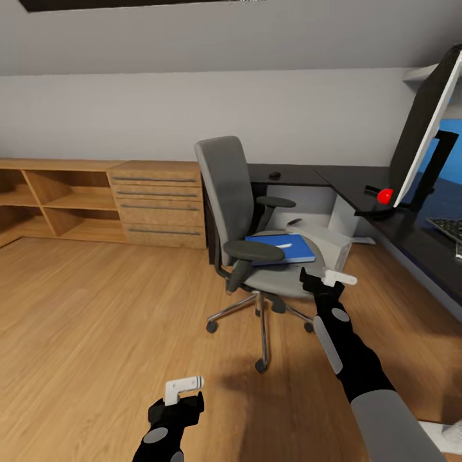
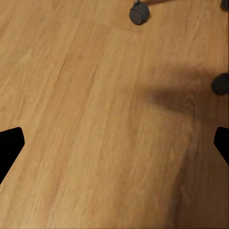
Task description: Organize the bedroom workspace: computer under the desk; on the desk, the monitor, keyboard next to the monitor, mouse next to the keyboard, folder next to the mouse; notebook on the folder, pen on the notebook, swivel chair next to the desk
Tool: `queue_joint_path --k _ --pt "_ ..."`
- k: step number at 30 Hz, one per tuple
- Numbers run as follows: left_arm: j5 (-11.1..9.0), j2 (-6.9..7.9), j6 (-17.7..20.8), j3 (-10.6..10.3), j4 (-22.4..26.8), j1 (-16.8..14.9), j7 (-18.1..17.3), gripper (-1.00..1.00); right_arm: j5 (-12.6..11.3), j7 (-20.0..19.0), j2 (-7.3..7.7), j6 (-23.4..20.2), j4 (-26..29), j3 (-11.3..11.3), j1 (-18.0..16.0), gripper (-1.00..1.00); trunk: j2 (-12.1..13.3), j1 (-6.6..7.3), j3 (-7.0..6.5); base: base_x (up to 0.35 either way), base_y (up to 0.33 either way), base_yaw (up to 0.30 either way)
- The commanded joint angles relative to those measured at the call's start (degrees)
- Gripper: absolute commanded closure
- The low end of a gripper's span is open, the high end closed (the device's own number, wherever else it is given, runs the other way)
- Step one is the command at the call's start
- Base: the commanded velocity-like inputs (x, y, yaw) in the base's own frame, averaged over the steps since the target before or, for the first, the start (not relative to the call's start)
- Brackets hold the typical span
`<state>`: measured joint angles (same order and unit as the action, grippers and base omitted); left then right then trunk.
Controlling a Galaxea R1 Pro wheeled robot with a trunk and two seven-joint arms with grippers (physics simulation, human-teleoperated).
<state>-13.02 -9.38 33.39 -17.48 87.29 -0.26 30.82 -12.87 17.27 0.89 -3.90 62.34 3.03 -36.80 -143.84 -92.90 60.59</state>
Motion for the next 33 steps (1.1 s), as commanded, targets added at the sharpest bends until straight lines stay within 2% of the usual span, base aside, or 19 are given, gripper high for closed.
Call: queue_joint_path --k 1,9,33 --pt "-0.6 0.0 0.1 -0.1 0.1 0.0 0.6 -1.0 -0.3 0.5 0.07 -0.3 0.1 0.2 0.0 -1.0 0.0 0.01 0.02 0.0 0.0 -0.248" --pt "-0.6 -0.01 0.0 -0.1 0.2 0.0 0.6 -1.0 -0.3 0.4 0.07 -0.3 -0.2 0.2 0.0 -1.0 0.0 0.01 -0.11 0.0 0.0 -0.208" --pt "-0.6 0.01 0.1 0.0 0.2 0.0 0.6 -1.0 -0.4 0.5 -0.01 -0.3 -1.0 0.4 0.0 -1.0 0.0 0.01 -0.12 0.0 0.0 -0.009"
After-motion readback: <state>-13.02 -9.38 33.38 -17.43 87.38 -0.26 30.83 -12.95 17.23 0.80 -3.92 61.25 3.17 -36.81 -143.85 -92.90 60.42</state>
